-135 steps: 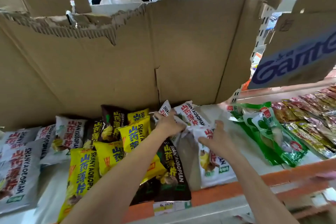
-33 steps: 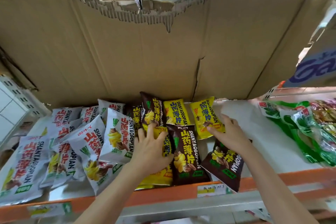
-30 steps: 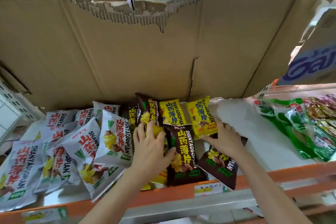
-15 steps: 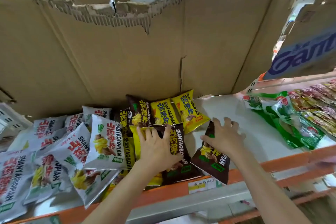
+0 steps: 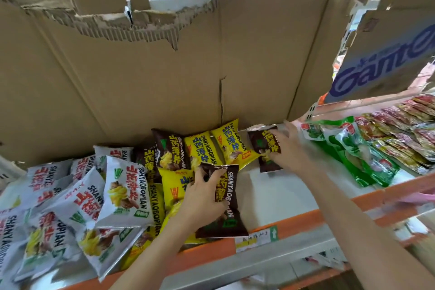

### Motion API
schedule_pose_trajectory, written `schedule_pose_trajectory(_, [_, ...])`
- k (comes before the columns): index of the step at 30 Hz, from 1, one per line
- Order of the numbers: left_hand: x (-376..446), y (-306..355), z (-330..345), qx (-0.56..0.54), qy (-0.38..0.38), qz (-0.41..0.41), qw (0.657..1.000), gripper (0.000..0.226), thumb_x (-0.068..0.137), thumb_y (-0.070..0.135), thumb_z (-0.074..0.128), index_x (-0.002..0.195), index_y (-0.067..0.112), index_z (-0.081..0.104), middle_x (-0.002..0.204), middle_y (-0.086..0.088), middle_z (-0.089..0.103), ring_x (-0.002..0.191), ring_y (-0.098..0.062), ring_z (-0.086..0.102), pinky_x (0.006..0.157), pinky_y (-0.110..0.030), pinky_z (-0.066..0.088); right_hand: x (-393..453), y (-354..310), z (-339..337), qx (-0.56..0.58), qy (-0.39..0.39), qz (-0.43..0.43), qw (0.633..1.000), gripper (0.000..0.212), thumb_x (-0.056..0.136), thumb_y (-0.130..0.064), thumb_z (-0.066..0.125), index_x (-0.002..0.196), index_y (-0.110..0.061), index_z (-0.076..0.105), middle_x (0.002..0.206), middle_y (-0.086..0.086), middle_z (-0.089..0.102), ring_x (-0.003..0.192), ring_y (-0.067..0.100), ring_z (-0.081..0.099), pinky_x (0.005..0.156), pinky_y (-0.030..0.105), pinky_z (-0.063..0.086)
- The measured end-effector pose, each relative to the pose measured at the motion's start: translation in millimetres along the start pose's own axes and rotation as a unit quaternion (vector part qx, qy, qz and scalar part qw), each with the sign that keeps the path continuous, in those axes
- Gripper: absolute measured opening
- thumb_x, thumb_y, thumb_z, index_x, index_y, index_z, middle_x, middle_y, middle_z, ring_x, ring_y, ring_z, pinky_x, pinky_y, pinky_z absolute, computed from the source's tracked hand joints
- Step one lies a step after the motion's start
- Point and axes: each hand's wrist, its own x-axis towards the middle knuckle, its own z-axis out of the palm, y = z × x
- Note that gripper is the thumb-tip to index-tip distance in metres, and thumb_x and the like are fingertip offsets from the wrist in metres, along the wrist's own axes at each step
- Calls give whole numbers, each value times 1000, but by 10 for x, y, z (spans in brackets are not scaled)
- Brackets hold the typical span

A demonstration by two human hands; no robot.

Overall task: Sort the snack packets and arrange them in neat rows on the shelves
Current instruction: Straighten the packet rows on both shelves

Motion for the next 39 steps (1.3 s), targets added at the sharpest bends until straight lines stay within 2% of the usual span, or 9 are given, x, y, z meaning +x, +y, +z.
schedule_pose_trajectory(4, [29, -69, -3, -177, 118, -1, 977, 65, 79, 19, 65, 135, 31, 35, 117, 0, 37, 95, -15, 49, 81, -25, 40, -247, -380, -2, 172, -80, -44, 981, 53, 86, -31, 64, 134, -15, 46, 123, -1, 52, 119, 15, 51, 92, 19, 36])
schedule_pose_trajectory(7, [65, -5, -28, -316, 176, 11, 932, 52, 87, 19, 64, 131, 19, 39, 117, 2, 44, 101, -7, 48, 77, -10, 37, -582, -625, 222, 223, -208, -69, 950, 83, 83, -35, 68, 147, -23, 17, 129, -13, 39, 117, 0, 42, 87, 8, 32])
schedule_pose_trajectory(10, [50, 30, -83, -422, 103, 73, 898, 28, 95, 22, 52, 122, 23, 48, 118, 5, 55, 110, -9, 56, 90, -17, 46, -611, -559, 287, 290, -144, -70, 944, 93, 80, -14, 73, 148, -17, 10, 135, -5, 35, 117, 11, 48, 91, 11, 38])
schedule_pose_trajectory(17, [254, -201, -429, -67, 236, -16, 969, 45, 87, 29, 60, 127, 14, 47, 129, -12, 39, 115, -29, 43, 97, -32, 34, 135, -166, -279, 97, -15, -59, 993, 93, 78, -23, 73, 149, -27, 14, 146, 13, 36, 132, 28, 38, 107, 38, 32])
schedule_pose_trajectory(20, [384, -361, -543, 71, 154, -135, 976, 66, 85, 43, 57, 135, 10, 30, 140, -24, 22, 126, -45, 30, 103, -47, 30, 355, -215, -308, -33, -43, -15, 998, 77, 86, -30, 63, 149, -28, 18, 151, 19, 23, 135, 36, 30, 109, 43, 30])
schedule_pose_trajectory(28, [618, -689, -729, -3, 46, -221, 974, 100, 81, 22, 65, 147, 12, -10, 135, -30, 35, 123, -42, 40, 99, -44, 40, -85, -1093, 362, 130, -162, -107, 972, 41, 90, -33, 58, 128, -17, 55, 136, 6, 49, 126, 18, 44, 100, 19, 29])
schedule_pose_trajectory(31, [527, -644, -787, -85, 114, -196, 970, 89, 82, 12, 61, 145, 6, -1, 131, -28, 39, 116, -41, 46, 91, -40, 42, -151, -1195, 454, 218, -182, -43, 958, 43, 89, -40, 58, 127, -20, 55, 127, 2, 58, 119, 16, 52, 110, 41, 30])
schedule_pose_trajectory(36, [269, -334, -773, -200, 296, 12, 934, 64, 79, 14, 69, 131, 6, 34, 122, -13, 50, 113, -28, 50, 93, -38, 43, -180, -1268, 409, 430, -210, 33, 877, 68, 79, -54, 61, 136, -20, 44, 140, -3, 44, 128, 16, 44, 110, 37, 33])
schedule_pose_trajectory(39, [280, -258, -784, -232, 245, 102, 936, 43, 87, 18, 63, 126, 8, 48, 117, -9, 60, 110, -21, 56, 95, -36, 45, -150, -1263, 326, 547, -119, 53, 827, 30, 74, -31, 75, 99, -22, 62, 108, 4, 69, 95, 15, 66, 94, 34, 50])
